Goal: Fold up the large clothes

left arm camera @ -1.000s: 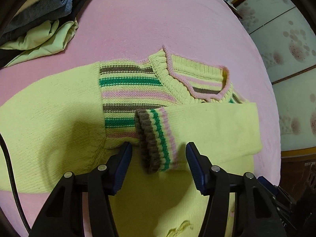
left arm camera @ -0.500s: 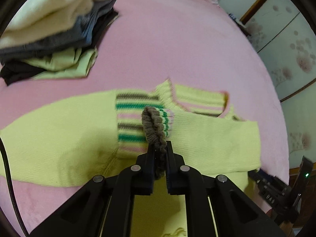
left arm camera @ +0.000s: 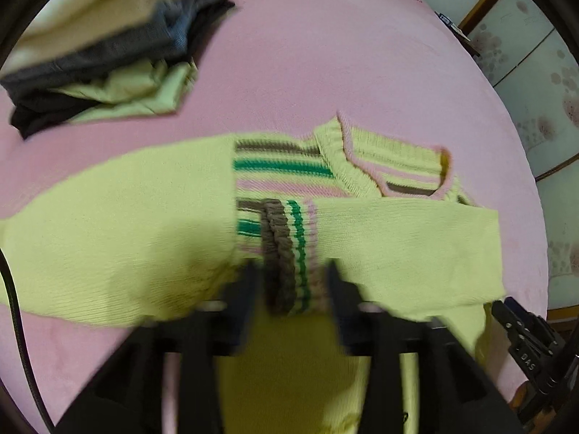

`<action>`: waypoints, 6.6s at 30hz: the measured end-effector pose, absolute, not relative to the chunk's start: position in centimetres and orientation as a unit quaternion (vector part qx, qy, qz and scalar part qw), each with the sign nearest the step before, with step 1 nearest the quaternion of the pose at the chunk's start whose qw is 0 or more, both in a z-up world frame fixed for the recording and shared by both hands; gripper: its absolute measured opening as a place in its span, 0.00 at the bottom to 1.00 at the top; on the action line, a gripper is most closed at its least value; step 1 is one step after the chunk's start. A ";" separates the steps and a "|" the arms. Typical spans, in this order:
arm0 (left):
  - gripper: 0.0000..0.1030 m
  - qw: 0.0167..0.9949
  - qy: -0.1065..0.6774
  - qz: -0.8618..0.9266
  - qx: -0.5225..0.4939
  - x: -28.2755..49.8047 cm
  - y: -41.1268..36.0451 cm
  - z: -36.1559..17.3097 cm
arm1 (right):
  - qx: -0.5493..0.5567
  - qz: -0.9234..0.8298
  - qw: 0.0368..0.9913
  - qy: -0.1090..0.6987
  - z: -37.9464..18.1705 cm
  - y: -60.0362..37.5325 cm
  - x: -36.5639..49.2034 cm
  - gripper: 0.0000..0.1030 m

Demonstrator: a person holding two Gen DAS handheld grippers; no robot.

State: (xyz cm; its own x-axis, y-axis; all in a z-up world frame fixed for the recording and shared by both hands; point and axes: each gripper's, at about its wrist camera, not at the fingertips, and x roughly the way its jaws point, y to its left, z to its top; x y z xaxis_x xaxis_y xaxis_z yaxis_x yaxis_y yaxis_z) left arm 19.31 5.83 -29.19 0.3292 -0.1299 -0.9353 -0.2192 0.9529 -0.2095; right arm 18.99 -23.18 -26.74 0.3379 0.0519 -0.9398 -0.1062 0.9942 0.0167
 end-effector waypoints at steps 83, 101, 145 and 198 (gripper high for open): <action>0.77 0.847 0.504 -0.030 -0.167 15.3 4.4 -24.3 | 0.016 0.064 0.824 0.562 -21.4 -16.9 14.4 0.38; 0.76 0.805 0.549 0.117 -0.192 13.8 12.2 -32.7 | 0.085 0.177 0.772 0.604 -28.1 -11.1 25.1 0.38; 0.76 0.832 0.543 0.051 -0.102 13.4 11.5 -26.9 | 0.051 0.079 0.833 0.545 -25.5 -20.1 20.5 0.15; 0.77 0.850 0.520 0.048 -0.069 14.5 1.8 -26.3 | 0.030 0.105 0.838 0.534 -23.4 -23.2 16.9 0.14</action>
State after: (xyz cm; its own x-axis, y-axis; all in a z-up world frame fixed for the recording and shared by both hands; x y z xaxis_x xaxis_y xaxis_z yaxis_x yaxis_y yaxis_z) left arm 14.53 1.84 -26.26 0.4538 0.0099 -0.8910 -0.1535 0.9859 -0.0672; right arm 16.87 -23.20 -23.44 0.4077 0.2076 -0.8892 -0.1445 0.9762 0.1616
